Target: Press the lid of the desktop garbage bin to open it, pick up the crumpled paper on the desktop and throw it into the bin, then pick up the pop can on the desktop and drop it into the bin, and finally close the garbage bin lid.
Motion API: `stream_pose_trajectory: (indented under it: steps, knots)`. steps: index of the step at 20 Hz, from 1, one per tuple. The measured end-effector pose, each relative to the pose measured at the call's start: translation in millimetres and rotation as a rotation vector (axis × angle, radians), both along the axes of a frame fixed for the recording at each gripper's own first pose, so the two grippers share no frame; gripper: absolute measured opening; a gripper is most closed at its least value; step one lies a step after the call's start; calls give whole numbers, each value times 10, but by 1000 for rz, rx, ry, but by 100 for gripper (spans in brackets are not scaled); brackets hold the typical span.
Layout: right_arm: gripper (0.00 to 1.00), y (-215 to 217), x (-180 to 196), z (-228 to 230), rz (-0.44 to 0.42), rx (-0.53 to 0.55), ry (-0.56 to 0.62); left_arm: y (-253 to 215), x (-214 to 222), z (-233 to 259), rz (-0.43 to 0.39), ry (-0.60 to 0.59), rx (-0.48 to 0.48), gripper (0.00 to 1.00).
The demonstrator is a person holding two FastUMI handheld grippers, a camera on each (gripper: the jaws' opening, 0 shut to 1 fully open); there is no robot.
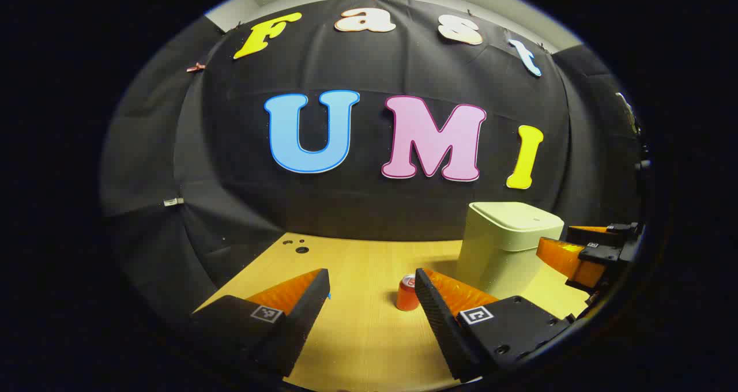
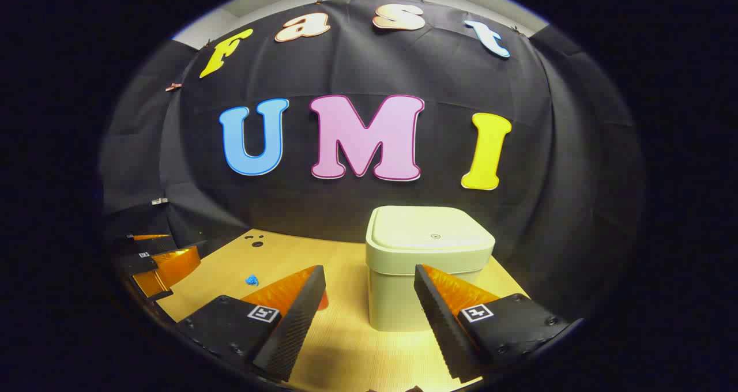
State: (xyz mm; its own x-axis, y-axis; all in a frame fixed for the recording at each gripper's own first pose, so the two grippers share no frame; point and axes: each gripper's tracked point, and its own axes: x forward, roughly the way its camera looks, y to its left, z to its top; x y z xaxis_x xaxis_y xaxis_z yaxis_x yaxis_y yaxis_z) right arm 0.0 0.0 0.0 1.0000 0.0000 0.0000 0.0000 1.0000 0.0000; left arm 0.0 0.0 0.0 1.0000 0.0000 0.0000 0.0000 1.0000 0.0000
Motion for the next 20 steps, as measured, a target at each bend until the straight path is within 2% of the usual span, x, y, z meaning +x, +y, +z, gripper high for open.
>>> stream_pose_trajectory:
  steps: [5,9,20]
  knots:
    - [98,104,86,-51,40,4,21,115,42,-60,33,20,-13,95]
    - [98,52,105,-104,39,7,39,214,68,-173,68,57,0,96]
    - [98,-48,121,-207,37,-1,63,-106,220,-205,-19,70,14,96]
